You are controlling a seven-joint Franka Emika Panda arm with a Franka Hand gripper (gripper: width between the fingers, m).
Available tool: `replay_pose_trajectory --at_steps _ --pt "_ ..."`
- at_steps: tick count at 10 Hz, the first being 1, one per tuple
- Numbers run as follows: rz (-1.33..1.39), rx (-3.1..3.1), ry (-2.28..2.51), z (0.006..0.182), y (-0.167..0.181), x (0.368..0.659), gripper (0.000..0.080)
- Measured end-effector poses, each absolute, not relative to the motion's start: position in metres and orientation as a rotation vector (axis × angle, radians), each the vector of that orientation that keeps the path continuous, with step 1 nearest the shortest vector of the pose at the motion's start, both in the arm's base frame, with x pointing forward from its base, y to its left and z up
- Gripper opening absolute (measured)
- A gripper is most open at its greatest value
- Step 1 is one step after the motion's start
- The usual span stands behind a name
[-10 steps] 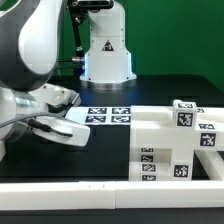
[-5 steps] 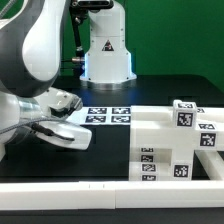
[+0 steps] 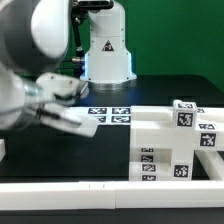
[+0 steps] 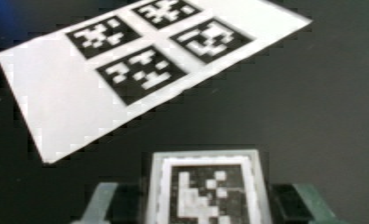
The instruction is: Assemble chair
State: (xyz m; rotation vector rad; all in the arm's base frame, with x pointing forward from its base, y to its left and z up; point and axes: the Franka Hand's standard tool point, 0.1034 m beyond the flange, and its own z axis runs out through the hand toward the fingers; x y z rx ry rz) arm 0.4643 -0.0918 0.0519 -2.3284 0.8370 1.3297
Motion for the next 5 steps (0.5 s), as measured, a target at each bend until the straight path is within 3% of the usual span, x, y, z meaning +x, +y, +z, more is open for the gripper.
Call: replay_pose_trajectory --at_steps 3,5 --pt "1.042 -2.476 0.806 0.122 -0.074 0.493 0.0282" --pt "0.864 -2.599 0.807 0.124 -0.069 0.497 0.0282"
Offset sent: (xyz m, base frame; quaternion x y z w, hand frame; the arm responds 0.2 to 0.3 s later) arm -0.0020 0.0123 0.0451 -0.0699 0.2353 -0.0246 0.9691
